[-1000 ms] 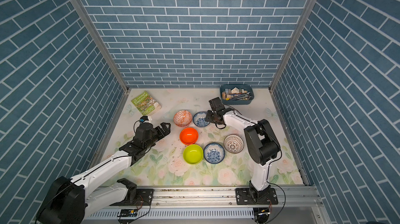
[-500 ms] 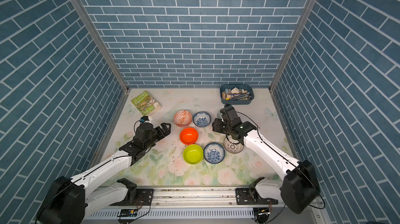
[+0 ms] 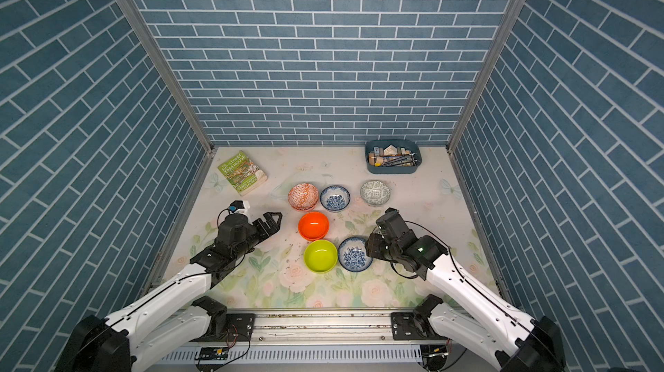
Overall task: Stack the bowls
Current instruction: Pick up the bowl from the center of the board.
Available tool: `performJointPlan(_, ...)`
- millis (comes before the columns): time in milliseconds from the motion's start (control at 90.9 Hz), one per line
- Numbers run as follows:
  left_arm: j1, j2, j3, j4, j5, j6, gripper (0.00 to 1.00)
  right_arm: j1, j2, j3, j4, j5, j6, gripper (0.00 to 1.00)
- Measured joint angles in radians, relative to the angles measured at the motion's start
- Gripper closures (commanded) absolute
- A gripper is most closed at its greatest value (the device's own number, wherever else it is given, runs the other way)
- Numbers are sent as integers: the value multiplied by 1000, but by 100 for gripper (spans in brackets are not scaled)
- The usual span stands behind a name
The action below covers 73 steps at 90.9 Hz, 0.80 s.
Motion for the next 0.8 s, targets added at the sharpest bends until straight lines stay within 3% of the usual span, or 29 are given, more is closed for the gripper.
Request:
performJointPlan(264,0,-59,-21,-5,-1,-13,0,15,8,-67,26,1,31,56)
performJointPlan(803,0,-20,-21,-3,-1,-13,0,39,138,-94,142,0,33,65)
